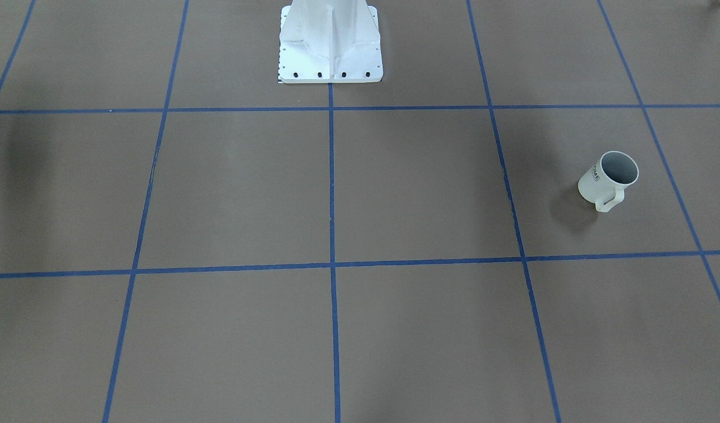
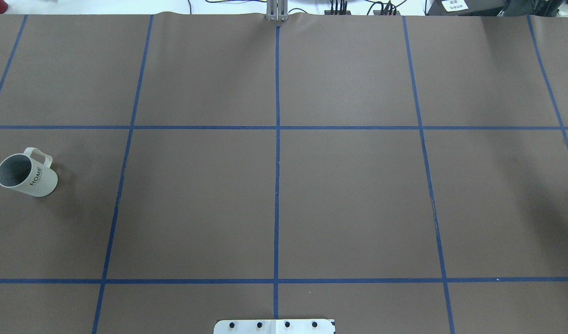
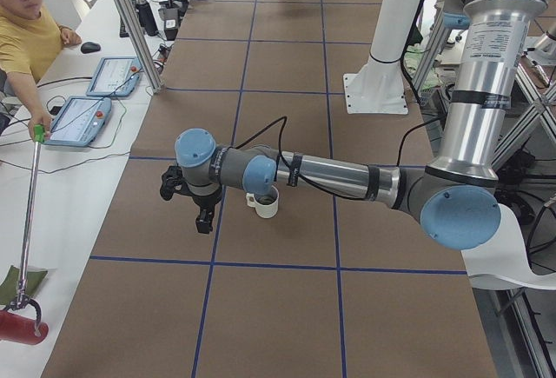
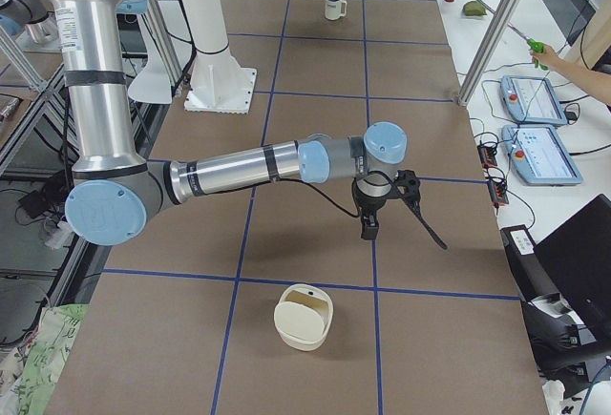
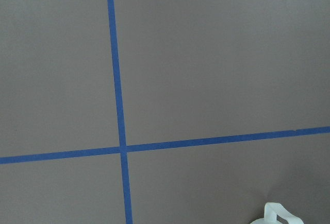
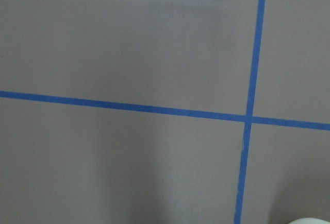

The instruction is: Left arm hands cup to right arm to dump lemon

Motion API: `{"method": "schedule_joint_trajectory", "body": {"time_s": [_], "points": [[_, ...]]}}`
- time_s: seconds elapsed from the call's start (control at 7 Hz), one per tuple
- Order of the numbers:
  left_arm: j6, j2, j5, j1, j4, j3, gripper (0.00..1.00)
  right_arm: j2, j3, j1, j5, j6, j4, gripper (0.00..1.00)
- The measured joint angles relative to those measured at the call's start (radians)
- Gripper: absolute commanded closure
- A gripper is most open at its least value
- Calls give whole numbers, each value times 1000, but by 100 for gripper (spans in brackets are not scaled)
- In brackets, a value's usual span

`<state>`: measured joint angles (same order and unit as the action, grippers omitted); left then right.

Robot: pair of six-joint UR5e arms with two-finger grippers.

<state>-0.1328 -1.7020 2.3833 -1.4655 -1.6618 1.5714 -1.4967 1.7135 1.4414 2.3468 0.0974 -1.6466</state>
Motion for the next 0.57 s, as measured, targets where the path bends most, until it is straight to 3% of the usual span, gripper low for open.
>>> {"method": "schedule_joint_trajectory", "body": {"time_s": [0.57], "points": [[-169, 104, -1, 222, -139, 65, 0, -54, 0, -38, 35, -10, 168, 0]]}}
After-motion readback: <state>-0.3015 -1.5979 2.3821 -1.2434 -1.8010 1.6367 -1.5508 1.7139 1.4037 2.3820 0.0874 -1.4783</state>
